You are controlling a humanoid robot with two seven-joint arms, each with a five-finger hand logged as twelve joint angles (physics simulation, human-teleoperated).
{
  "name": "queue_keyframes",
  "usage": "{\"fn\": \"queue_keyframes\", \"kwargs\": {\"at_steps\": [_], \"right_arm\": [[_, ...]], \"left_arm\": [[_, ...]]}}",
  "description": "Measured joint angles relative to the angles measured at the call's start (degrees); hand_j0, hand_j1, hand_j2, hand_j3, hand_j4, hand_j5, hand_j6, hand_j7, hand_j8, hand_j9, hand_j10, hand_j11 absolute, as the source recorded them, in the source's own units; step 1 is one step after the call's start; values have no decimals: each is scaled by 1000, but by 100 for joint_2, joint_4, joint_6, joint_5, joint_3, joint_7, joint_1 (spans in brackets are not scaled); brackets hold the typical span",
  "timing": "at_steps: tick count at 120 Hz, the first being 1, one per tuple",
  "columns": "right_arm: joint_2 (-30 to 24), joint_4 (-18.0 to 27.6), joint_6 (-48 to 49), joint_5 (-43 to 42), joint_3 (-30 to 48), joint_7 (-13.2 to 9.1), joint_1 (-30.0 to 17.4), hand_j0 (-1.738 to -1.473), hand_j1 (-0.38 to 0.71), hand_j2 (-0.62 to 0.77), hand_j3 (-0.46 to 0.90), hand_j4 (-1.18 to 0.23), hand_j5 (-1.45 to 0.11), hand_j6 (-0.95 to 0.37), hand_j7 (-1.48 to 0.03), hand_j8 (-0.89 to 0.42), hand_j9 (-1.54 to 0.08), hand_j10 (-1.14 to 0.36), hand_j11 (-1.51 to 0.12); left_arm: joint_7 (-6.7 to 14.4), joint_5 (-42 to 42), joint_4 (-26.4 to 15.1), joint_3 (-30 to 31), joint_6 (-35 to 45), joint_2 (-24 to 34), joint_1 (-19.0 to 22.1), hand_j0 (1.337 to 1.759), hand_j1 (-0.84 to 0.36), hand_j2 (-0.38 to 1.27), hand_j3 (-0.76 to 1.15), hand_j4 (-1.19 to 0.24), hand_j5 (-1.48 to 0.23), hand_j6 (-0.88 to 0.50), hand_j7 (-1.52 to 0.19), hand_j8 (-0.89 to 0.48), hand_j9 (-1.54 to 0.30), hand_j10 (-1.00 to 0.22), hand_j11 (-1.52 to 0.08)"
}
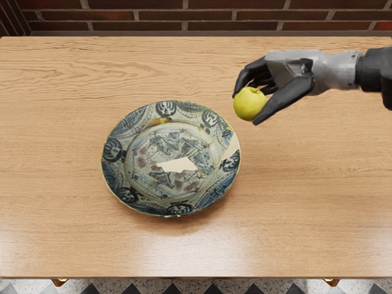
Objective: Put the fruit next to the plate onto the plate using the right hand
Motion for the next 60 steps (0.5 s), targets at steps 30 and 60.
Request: {"fn": "queue_keyframes", "kwargs": {"at_steps": [30, 60], "right_arm": [[1900, -173, -934, -978, -951, -57, 1137, -1658, 276, 226, 1, -639, -893, -424, -868, -402, -884, -650, -884], [3239, -670, -1704, -2033, -1861, -77, 1309, -1658, 266, 244, 2, -631, -913, -441, -864, -408, -902, -657, -904]], "left_arm": [[0, -1, 0, 1, 0, 0, 0, 1658, 54, 49, 0, -247, -321, -247, -320, -247, -320, -247, -320], [0, -1, 0, 1, 0, 0, 0, 1658, 53, 49, 0, -247, -321, -247, -321, -247, -321, -247, -320]]}}
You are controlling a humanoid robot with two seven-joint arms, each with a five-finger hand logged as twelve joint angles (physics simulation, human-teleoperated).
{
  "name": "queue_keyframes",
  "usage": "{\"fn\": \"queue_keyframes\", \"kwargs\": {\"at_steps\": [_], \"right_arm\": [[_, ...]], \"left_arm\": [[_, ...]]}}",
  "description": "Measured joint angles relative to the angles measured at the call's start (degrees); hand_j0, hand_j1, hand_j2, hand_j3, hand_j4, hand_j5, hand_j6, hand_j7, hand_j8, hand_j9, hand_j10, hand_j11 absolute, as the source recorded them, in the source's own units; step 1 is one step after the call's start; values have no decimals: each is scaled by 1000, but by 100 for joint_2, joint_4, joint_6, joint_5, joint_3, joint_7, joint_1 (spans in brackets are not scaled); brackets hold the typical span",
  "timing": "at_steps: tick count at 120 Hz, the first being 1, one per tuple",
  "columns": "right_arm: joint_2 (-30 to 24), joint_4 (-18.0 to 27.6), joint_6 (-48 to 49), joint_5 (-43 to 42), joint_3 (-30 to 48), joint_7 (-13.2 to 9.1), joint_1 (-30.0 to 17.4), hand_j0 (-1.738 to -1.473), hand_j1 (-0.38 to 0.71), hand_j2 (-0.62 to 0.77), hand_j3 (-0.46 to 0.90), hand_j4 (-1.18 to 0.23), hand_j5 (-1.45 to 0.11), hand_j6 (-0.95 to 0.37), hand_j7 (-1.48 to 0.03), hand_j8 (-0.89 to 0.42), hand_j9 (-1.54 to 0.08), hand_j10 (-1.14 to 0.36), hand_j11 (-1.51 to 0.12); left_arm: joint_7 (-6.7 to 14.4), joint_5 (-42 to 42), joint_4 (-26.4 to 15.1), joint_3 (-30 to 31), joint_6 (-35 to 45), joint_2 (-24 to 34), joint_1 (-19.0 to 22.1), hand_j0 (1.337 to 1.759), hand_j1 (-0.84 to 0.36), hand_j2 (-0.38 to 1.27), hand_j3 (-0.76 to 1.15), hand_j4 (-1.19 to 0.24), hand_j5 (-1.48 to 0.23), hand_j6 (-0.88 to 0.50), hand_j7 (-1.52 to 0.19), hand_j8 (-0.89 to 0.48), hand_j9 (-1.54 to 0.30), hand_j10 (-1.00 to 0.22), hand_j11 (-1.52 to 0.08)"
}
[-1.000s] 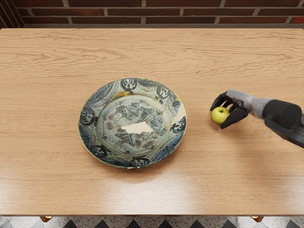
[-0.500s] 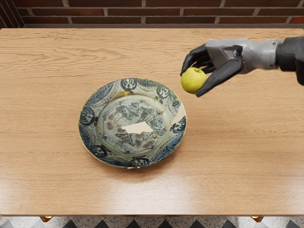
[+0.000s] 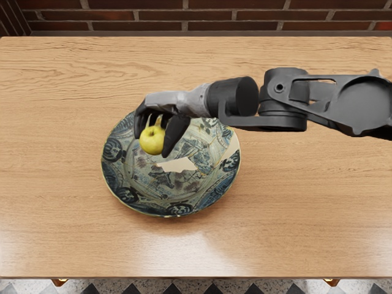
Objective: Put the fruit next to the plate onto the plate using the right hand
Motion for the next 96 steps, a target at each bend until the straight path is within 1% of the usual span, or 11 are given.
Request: {"fn": "queue_keyframes", "kwargs": {"at_steps": [6, 24, 36, 53, 62, 83, 89, 96], "right_arm": [[84, -55, -59, -89, -107, 1, 4, -1658, 267, 249, 2, -629, -916, -442, -864, -406, -904, -655, -906], [212, -145, -124, -202, -255, -8, 13, -1658, 247, 194, 0, -627, -884, -456, -846, -425, -882, -645, -885], [238, -184, -126, -221, -280, -111, -15, -1658, 243, 165, 0, -594, -817, -469, -793, -438, -820, -604, -822], [251, -313, -140, -235, -309, -159, -136, -1658, 219, 73, 0, -532, -716, -464, -703, -446, -718, -536, -719], [257, -372, -157, -234, -312, -169, -184, -1658, 166, 30, 0, -469, -629, -423, -619, -412, -629, -473, -630], [359, -635, -167, -134, -224, -177, -276, -1658, -43, -1, 0, -273, -362, -253, -358, -249, -362, -274, -363], [277, -646, -125, 83, -69, -169, -319, -1658, -98, -3, 0, -224, -296, -208, -293, -205, -296, -225, -296], [9, -639, 180, 689, 318, -155, -493, -1658, -148, -4, 0, -179, -236, -167, -234, -164, -236, -179, -236]], "left_arm": [[0, 0, 0, 0, 0, 0, 0, 1658, 53, 49, 0, -247, -321, -247, -321, -247, -321, -247, -320], [0, 0, 0, 0, 0, 0, 0, 1658, 54, 49, 0, -247, -320, -247, -320, -247, -320, -247, -320], [0, 0, 0, 0, 0, 0, 0, 1658, 54, 49, 0, -247, -320, -247, -320, -247, -320, -247, -320], [0, 0, 0, 0, 0, 0, 0, 1658, 53, 50, 0, -247, -321, -247, -320, -247, -320, -247, -320], [0, 0, 0, 0, 0, 0, 0, 1658, 53, 50, 0, -247, -321, -247, -321, -247, -321, -247, -320], [0, 0, 0, 0, 0, 0, 0, 1658, 53, 50, 0, -247, -321, -247, -321, -247, -321, -247, -321], [0, 0, 0, 0, 0, 0, 0, 1658, 53, 50, 0, -247, -321, -247, -321, -247, -321, -247, -321], [0, 0, 0, 0, 0, 0, 0, 1658, 53, 50, 0, -247, -321, -247, -321, -247, -321, -247, -321]]}}
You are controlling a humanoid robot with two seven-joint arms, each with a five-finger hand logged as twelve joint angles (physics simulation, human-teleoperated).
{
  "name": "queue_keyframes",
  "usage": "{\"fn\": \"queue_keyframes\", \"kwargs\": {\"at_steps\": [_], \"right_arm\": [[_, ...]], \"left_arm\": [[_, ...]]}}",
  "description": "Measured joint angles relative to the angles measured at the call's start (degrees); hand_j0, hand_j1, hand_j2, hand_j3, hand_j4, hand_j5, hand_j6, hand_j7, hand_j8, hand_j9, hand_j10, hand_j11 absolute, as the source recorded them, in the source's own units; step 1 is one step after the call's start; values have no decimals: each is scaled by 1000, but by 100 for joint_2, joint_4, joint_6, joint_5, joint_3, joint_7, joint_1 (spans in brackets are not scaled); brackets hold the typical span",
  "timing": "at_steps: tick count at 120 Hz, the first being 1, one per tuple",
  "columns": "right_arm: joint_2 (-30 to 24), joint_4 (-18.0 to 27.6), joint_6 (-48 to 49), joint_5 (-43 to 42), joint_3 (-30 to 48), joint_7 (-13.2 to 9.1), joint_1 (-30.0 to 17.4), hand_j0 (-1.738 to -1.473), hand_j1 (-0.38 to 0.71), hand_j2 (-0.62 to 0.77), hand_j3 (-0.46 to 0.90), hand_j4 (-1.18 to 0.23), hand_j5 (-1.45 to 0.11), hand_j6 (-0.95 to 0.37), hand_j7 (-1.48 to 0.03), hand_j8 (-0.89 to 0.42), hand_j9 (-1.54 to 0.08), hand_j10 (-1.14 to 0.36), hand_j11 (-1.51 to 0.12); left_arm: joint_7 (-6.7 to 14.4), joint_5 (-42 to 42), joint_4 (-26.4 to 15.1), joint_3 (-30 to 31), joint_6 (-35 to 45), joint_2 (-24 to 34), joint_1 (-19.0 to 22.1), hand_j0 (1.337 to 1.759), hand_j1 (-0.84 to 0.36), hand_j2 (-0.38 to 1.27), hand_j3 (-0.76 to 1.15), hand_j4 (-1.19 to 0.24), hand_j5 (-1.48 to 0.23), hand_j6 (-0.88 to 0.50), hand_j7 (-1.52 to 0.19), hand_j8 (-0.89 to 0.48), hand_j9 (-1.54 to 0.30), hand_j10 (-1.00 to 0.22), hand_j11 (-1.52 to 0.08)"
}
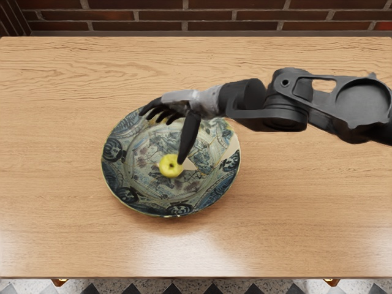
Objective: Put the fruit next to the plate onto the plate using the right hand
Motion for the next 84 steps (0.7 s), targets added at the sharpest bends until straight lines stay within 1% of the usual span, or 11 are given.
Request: {"fn": "queue_keyframes", "kwargs": {"at_steps": [14, 23, 37, 47, 55, 64, 73, 84], "right_arm": [[-788, 160, 883, 1032, 989, -4, -570, -1658, -214, -6, 0, -119, -156, -113, -155, -111, -156, -119, -156], [-1343, 227, 1548, 1854, 1458, 2, -931, -1658, -241, -6, 0, -95, -124, -91, -123, -89, -124, -95, -124], [-2304, 269, 2068, 3101, 1809, 23, -1441, -1658, -267, -7, 0, -71, -93, -69, -92, -68, -93, -71, -93], [-3041, 275, 2207, 3724, 1908, 43, -1767, -1658, -279, -7, 0, -60, -79, -58, -78, -58, -79, -60, -79], [-3513, 265, 2261, 4062, 1944, 54, -2014, -1658, -286, -7, 0, -54, -71, -52, -71, -52, -71, -54, -71], [-3867, 255, 2292, 4257, 1962, 64, -2241, -1658, -291, -7, 0, -48, -64, -47, -64, -47, -64, -49, -64], [-4066, 252, 2307, 4348, 1969, 67, -2363, -1658, -295, -6, 0, -44, -60, -43, -60, -43, -60, -45, -60], [-4169, 263, 2316, 4397, 1979, 68, -2428, -1658, -299, -6, 0, -41, -56, -40, -56, -40, -56, -42, -56]], "left_arm": [[0, 0, 0, -1, 0, 0, 0, 1658, 53, 50, 0, -247, -321, -247, -321, -247, -321, -247, -321], [0, 0, 0, 0, 0, 0, 0, 1658, 53, 50, 0, -247, -321, -247, -321, -247, -321, -247, -321], [0, 0, 0, 0, 0, 0, 0, 1658, 53, 50, 0, -247, -321, -247, -321, -247, -321, -247, -321], [0, 0, 0, 0, 0, 0, 0, 1658, 53, 50, 0, -247, -321, -247, -321, -247, -321, -247, -321], [0, 1, 0, -1, 0, 0, 0, 1658, 53, 50, 0, -247, -321, -247, -321, -247, -321, -247, -321], [0, 1, 0, -1, 0, 0, 0, 1658, 53, 50, 0, -247, -321, -247, -321, -247, -321, -247, -321], [0, 1, 0, -1, 0, 0, 0, 1658, 53, 50, 0, -247, -321, -247, -321, -247, -321, -247, -321], [-1, 1, 0, -3, 0, 0, 0, 1658, 53, 50, 0, -247, -321, -247, -321, -247, -321, -247, -321]]}}
